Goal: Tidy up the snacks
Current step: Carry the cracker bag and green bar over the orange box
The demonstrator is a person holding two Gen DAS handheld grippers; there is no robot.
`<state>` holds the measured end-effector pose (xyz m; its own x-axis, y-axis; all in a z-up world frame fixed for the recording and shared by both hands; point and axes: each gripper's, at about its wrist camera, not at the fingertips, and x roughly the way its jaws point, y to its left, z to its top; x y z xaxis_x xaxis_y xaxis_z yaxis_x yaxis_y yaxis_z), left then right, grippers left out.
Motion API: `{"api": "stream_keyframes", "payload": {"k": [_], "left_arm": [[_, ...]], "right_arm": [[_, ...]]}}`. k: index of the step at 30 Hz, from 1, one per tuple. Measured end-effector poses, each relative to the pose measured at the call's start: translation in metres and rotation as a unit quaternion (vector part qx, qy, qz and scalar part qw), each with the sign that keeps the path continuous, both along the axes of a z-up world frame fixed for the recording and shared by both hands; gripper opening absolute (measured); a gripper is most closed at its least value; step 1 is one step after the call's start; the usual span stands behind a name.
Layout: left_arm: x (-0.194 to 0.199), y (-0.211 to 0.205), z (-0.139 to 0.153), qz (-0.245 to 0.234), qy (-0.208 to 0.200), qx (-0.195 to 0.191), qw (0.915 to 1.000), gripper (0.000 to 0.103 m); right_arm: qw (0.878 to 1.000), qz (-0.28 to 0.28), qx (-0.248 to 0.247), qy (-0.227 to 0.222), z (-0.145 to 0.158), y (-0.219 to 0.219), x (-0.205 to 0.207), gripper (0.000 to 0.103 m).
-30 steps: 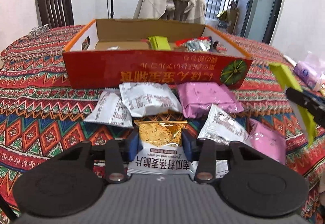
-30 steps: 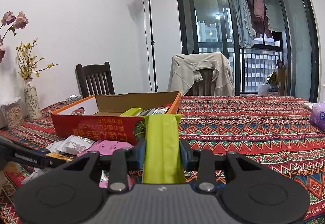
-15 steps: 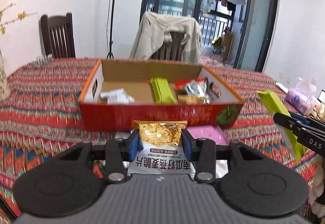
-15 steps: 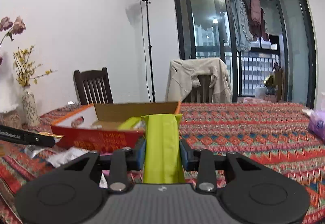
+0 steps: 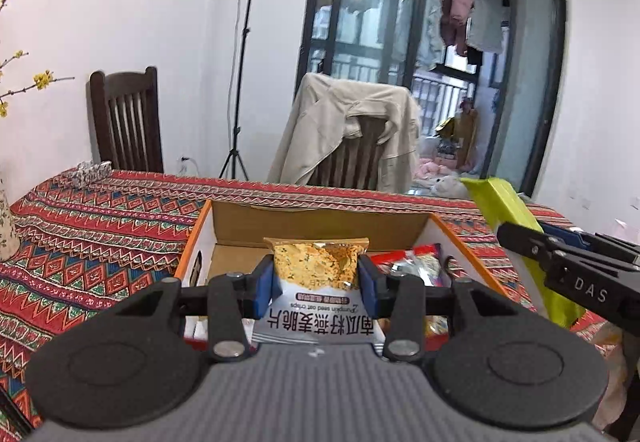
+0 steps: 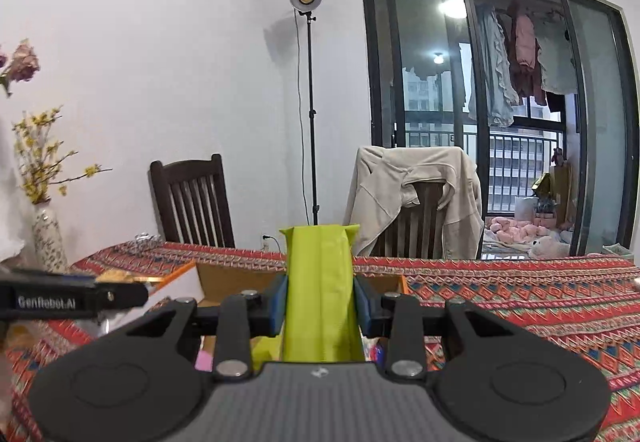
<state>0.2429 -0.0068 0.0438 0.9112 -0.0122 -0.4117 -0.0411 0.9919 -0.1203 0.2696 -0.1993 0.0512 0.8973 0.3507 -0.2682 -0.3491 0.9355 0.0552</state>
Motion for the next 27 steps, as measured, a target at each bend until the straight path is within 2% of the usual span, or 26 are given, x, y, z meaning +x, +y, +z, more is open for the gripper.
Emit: {"api": "stream_keyframes", "payload": {"k": [7,12,17,20,21,23,24,25,27], "left_arm": [[0.037,0.013,-0.006,0.036,-0.009,-0.007,0.9993,0.043],[0.047,0.028,-0.026,0.058,-0.014,-0.004,0.9982,0.043],[0.054,0.034,-0.04,0.066,-0.003,-0.005,0.9978,0.044],[0.052,0.037,-0.045,0.065,0.0,-0.01,0.9978,0.048],[0.052,0.039,-0.045,0.066,-0.002,-0.013,0.9977,0.053],[0.048,0.04,-0.043,0.066,-0.014,-0.021,0.9975,0.076],[0.045,0.04,-0.042,0.072,-0.023,-0.023,0.9969,0.092],[0.041,0.04,-0.041,0.08,-0.033,-0.023,0.996,0.103],[0.035,0.04,-0.039,0.084,-0.052,-0.021,0.9949,0.103]], "right_arm": [[1.0,-0.016,0.013,0.011,-0.006,0.023,0.047,0.034],[1.0,-0.019,0.009,0.004,-0.022,0.027,0.056,0.034],[1.0,-0.01,0.003,0.019,-0.035,0.026,0.061,0.034],[0.999,-0.008,0.004,0.034,-0.041,0.022,0.063,0.034],[0.999,-0.007,0.007,0.037,-0.041,0.02,0.062,0.035],[0.999,-0.008,0.013,0.038,-0.041,0.018,0.061,0.055],[0.999,-0.011,0.015,0.035,-0.04,0.016,0.059,0.074],[0.999,-0.014,0.017,0.034,-0.041,0.015,0.058,0.09],[0.999,-0.016,0.021,0.034,-0.041,0.013,0.056,0.1]]}}
